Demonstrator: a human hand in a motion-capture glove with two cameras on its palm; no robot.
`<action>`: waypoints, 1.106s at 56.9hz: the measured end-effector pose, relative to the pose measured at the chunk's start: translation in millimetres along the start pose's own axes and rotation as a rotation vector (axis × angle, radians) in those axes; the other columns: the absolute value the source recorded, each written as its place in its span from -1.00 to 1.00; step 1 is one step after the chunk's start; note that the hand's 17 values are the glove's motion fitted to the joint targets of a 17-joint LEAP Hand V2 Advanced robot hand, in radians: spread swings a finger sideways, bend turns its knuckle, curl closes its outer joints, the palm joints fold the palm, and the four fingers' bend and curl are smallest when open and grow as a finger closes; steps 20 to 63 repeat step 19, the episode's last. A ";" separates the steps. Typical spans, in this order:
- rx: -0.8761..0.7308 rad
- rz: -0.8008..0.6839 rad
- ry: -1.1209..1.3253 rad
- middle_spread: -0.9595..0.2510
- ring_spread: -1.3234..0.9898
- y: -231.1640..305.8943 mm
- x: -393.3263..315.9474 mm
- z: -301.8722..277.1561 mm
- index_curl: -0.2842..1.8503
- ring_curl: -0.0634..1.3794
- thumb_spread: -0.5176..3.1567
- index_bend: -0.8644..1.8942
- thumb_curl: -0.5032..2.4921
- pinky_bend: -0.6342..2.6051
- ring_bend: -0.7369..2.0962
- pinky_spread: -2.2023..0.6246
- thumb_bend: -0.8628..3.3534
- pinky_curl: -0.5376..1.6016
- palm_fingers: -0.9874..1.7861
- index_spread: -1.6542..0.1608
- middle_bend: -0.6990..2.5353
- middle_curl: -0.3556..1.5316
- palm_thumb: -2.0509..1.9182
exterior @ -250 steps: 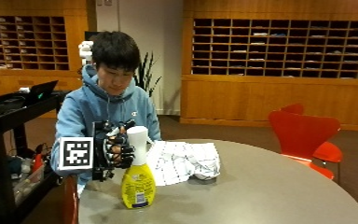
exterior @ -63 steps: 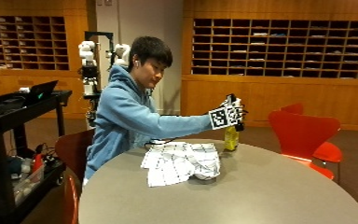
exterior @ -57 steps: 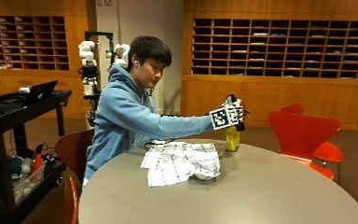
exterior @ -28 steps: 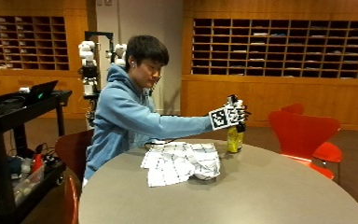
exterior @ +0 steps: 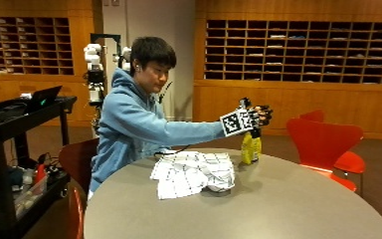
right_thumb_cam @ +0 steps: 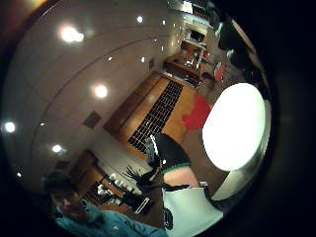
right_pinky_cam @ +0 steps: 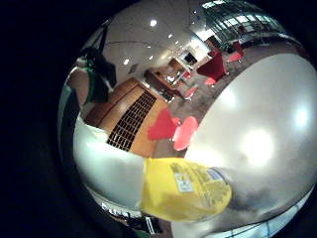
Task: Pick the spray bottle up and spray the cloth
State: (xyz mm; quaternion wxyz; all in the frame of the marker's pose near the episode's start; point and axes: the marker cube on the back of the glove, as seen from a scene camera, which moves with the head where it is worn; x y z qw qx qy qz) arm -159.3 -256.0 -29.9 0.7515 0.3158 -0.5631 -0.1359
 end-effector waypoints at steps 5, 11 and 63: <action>0.194 -0.007 0.051 0.42 0.03 -23.0 2.8 -2.9 -0.41 -0.35 -0.20 -0.32 -0.40 -0.29 -0.08 0.51 -0.61 -0.11 0.25 0.54 -0.37 -0.20 0.31; 0.201 -0.006 0.052 0.43 0.04 -19.5 -1.3 -10.5 -0.45 -0.37 -0.19 -0.32 -0.40 -0.30 -0.10 0.56 -0.61 -0.13 0.19 0.53 -0.39 -0.21 0.30; 0.058 -0.007 0.018 0.44 0.06 8.1 -14.7 -23.9 -0.47 -0.40 -0.19 -0.30 -0.41 -0.32 -0.13 0.60 -0.61 -0.15 0.17 0.52 -0.41 -0.21 0.29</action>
